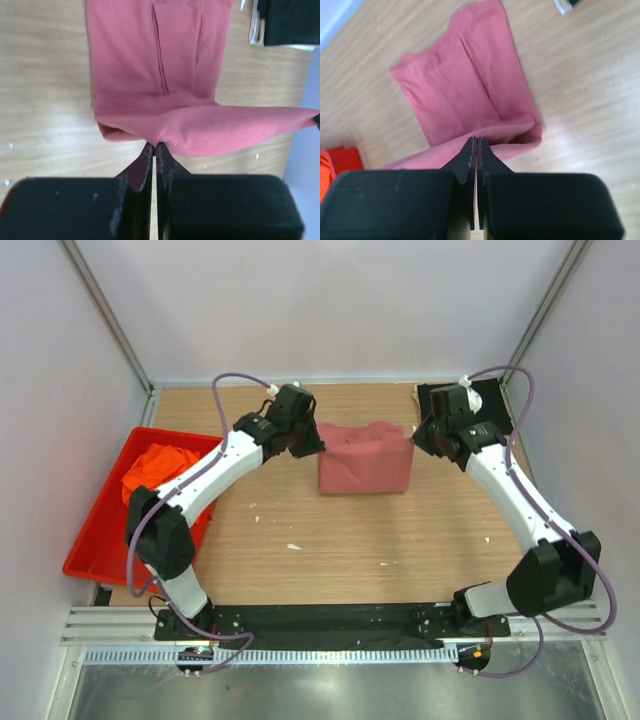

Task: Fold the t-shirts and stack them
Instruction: Fold the tshirt

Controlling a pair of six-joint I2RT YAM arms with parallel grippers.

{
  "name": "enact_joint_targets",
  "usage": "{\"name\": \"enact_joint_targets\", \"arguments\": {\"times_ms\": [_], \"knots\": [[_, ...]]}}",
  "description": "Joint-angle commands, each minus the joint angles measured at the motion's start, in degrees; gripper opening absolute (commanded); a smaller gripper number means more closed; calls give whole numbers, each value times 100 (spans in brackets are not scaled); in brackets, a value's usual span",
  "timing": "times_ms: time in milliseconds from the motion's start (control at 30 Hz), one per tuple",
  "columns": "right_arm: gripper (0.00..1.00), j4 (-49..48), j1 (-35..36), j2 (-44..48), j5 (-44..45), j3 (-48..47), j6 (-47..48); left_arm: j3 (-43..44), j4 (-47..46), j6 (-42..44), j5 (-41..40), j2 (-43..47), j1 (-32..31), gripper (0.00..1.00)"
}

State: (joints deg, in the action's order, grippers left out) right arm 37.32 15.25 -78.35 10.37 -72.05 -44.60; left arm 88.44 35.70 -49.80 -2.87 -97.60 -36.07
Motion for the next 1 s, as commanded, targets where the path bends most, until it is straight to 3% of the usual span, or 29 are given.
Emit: {"name": "enact_joint_targets", "arguments": {"times_ms": [0, 300, 667, 767, 800, 867, 900, 967], "knots": [[1, -576, -188, -608, -43, -677, 232, 593, -344, 524, 111, -450, 336, 0], [1, -1428, -566, -2034, -553, -1794, 390, 1605, -1669, 348, 1210, -1761, 1049, 0], [4, -2396, -830, -4150, -967, -2866, 592, 3870, -2059, 129, 2089, -4396, 1629, 10], [14, -2274, -856, -4810, -1397, -3796, 978, 4259, -2111, 6, 2195, -4802, 1822, 20], [15, -1942, -874, -5170, -1406, -4103, 1066, 4469, -2164, -21, 2212, -4864, 1867, 33], [21, -1720, -927, -5348, -1362, -4633, 1251, 4541, -2286, 128, 2326, -4917, 1946, 46], [29, -1632, -979, -5323, -1406, -4677, 1287, 4594, -2331, 207, 2405, -4909, 2033, 52], [38, -1570, -1023, -5183, -1607, -4547, 1409, 4516, -2226, 295, 2546, -4795, 2139, 52]]}}
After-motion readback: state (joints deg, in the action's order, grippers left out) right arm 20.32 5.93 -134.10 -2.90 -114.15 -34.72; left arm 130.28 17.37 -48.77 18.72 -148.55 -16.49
